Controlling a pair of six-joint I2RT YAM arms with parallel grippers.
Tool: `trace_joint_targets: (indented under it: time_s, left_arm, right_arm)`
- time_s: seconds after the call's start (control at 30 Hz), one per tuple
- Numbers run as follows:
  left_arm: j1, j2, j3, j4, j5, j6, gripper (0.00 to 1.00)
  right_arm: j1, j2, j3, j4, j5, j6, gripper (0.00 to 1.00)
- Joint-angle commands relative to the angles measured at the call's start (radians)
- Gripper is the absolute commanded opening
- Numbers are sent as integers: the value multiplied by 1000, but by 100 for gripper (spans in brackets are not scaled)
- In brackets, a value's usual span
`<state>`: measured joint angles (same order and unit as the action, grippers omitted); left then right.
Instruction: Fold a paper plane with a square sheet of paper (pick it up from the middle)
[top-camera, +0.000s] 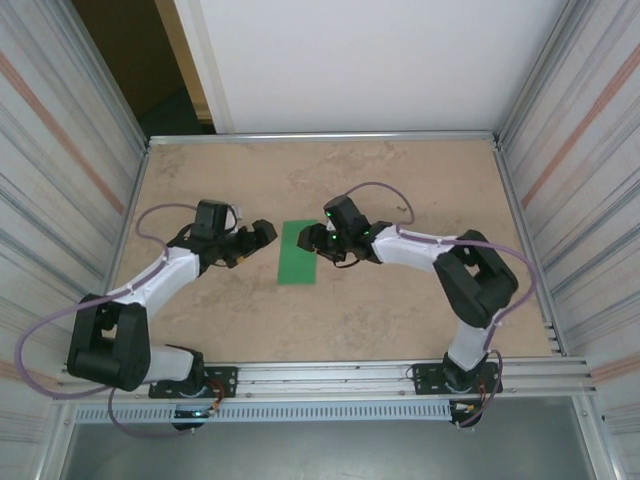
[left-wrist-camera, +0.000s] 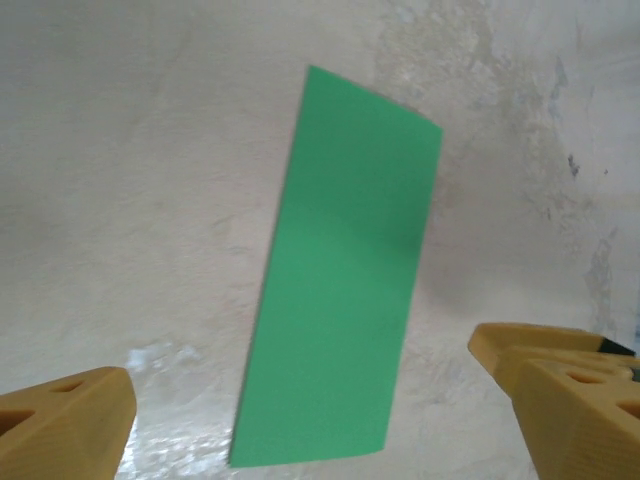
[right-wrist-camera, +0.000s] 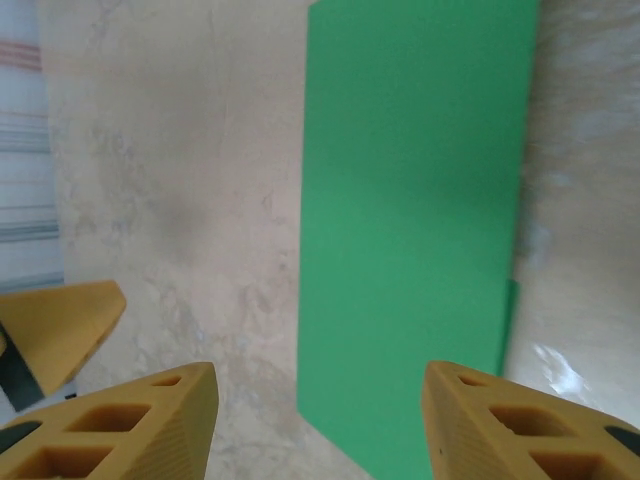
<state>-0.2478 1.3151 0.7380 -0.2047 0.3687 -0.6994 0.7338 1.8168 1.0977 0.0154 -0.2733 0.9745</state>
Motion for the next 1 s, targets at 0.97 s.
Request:
trace_joint_targets:
  time_s: [0.97]
  left_arm:
    - [-5,59,-110,244,259,-54,99]
  right_arm:
    - [-124,-167,-249,61,-52,42,51]
